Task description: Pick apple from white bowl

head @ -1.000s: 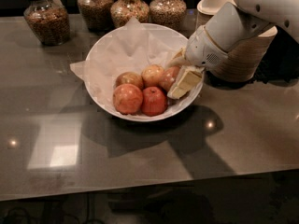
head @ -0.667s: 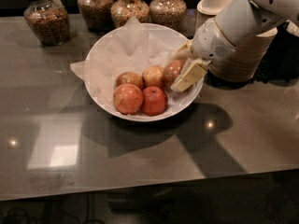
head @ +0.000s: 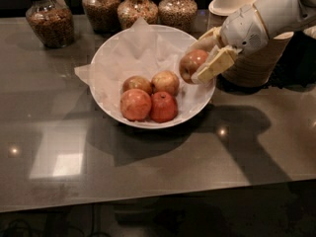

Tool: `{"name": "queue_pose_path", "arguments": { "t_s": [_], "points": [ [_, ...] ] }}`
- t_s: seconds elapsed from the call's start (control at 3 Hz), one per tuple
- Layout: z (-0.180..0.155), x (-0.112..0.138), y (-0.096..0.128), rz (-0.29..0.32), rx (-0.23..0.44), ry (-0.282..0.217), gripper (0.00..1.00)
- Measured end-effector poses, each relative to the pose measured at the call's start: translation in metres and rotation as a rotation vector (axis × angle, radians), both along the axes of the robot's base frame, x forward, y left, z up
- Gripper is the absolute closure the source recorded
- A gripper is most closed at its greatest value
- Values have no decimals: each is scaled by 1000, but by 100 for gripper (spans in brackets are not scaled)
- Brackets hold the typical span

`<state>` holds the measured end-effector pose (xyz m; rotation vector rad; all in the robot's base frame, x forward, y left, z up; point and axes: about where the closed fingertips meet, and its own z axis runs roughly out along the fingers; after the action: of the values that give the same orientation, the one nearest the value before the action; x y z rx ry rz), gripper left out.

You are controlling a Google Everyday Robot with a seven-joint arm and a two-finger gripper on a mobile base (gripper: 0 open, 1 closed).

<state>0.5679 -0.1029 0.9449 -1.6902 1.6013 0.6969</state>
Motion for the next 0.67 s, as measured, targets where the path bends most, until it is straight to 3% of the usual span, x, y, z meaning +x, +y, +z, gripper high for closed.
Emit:
{"name": "queue_pose_path", "arguments": {
  "t_s": [0.33, 0.67],
  "points": [
    [12, 1, -2, 41, 157, 29, 100],
    [27, -2, 7, 94, 247, 42, 100]
  ]
}}
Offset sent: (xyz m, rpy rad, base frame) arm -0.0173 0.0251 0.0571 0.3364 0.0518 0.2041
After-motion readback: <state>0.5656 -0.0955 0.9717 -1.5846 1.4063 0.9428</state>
